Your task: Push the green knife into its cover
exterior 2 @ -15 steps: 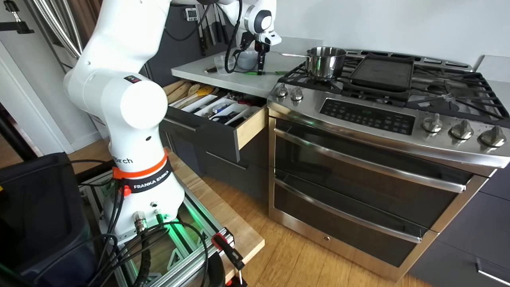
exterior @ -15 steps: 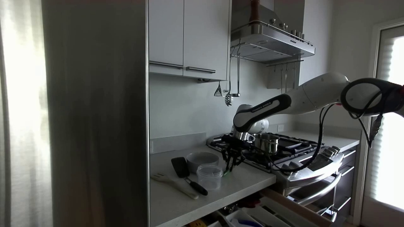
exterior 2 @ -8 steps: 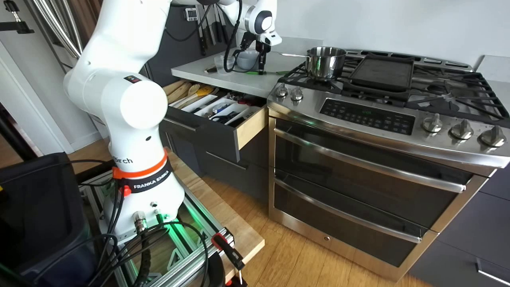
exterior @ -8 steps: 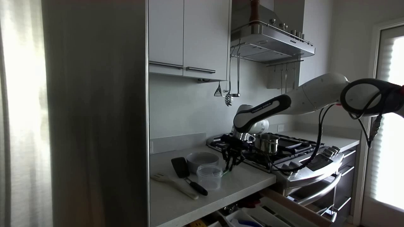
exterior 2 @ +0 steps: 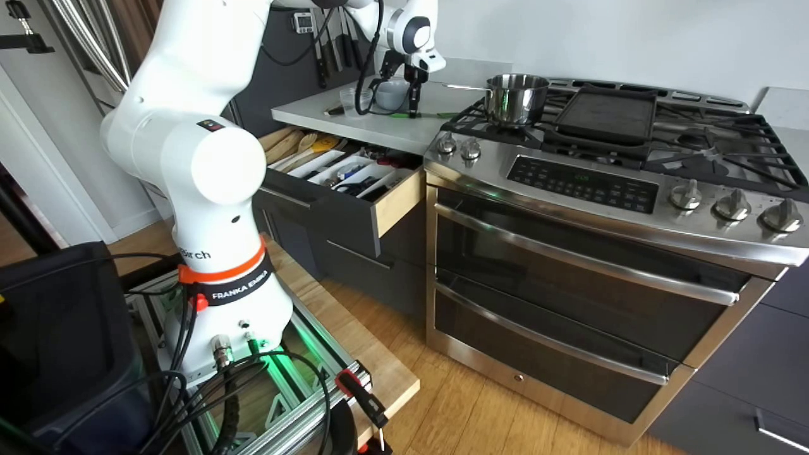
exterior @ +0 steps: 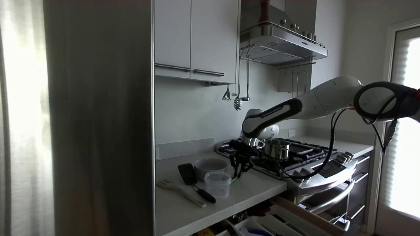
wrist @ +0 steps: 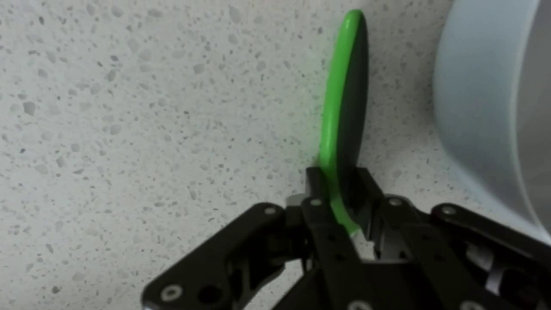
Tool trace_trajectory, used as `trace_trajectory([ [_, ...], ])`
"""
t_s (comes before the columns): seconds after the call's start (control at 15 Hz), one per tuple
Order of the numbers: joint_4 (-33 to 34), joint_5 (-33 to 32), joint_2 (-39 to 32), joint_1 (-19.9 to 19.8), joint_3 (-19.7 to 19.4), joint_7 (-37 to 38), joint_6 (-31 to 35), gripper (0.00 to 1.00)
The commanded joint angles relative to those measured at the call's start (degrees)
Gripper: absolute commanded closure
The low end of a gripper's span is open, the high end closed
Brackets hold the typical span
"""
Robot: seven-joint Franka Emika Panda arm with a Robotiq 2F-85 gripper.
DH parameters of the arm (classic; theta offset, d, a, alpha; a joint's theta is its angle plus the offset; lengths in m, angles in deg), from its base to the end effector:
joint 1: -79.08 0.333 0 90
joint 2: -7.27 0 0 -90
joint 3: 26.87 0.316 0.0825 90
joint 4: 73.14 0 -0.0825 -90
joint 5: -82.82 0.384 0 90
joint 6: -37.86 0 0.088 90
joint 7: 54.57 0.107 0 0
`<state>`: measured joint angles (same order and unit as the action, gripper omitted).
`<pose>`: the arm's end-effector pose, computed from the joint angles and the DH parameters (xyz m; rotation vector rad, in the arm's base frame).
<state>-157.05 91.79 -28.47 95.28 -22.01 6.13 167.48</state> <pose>0.6853 0.2557 0.3346 -2.6642 1.1289 -0.0235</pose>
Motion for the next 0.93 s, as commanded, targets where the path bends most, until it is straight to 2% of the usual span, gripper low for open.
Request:
trace_trajectory([
  [0.0,1.1,0.3,-2.2,1.1,1.3,-2.3,0.0,0.95],
  [0.4,2.9,-0.6,-3.4,3.1,1.0,-2.9,-0.3,0.95],
  [0.87,4.3,-0.7,-4.2,3.4,0.0,-0.7,0.6,0.95],
])
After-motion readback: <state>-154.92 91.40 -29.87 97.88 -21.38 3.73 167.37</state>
